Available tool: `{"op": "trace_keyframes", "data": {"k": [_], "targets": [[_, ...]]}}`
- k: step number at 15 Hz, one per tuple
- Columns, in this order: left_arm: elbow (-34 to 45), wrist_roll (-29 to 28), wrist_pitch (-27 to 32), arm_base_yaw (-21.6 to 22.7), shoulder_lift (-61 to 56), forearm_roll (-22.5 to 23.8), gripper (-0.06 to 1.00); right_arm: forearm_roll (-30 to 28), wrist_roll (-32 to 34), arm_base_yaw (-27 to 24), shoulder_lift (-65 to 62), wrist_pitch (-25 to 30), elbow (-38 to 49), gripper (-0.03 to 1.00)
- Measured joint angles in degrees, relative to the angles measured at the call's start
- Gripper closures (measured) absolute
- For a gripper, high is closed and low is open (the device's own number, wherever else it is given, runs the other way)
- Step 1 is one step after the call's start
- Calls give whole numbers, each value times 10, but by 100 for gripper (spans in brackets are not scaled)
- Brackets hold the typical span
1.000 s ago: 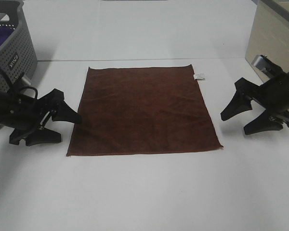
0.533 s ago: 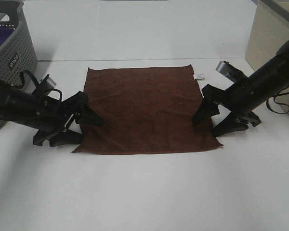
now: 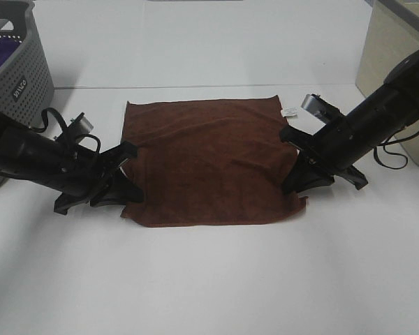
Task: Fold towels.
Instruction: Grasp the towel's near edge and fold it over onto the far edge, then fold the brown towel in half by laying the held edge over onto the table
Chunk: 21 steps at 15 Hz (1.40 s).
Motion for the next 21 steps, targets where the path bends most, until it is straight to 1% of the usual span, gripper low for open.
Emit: {"op": "trace_keyframes", "data": {"k": [2, 4, 6, 9, 10, 12, 14, 16, 18, 19, 21], "targets": [[0, -28, 20, 0, 0, 38, 94, -1, 5, 0, 0, 29, 1, 97], [17, -56, 29, 0, -7, 72, 94, -1, 10, 0, -13, 29, 30, 97], [70, -56, 29, 0, -53, 83, 94, -7, 10, 0, -52, 21, 92, 97], [133, -56, 23, 0, -96, 86, 94, -14, 10, 0, -90, 6, 178, 97], [150, -56, 22, 0, -108, 86, 94, -14, 11, 0, -96, 5, 195, 97], [162, -56, 22, 0, -131, 88, 94, -15, 11, 0, -98, 11, 199, 97], [153, -68, 22, 0, -155, 89, 94, -15, 13, 0, -109, 36, 183, 97], [108, -104, 23, 0, -163, 107, 94, -15, 20, 0, -124, 48, 133, 97], [55, -138, 8, 0, -163, 139, 94, -17, 25, 0, -121, 46, 68, 97], [29, -146, -7, 0, -162, 156, 94, -18, 28, 0, -113, 45, 25, 97], [-26, -170, -32, 0, -152, 193, 94, -19, 33, 0, -77, 45, -57, 97]]}}
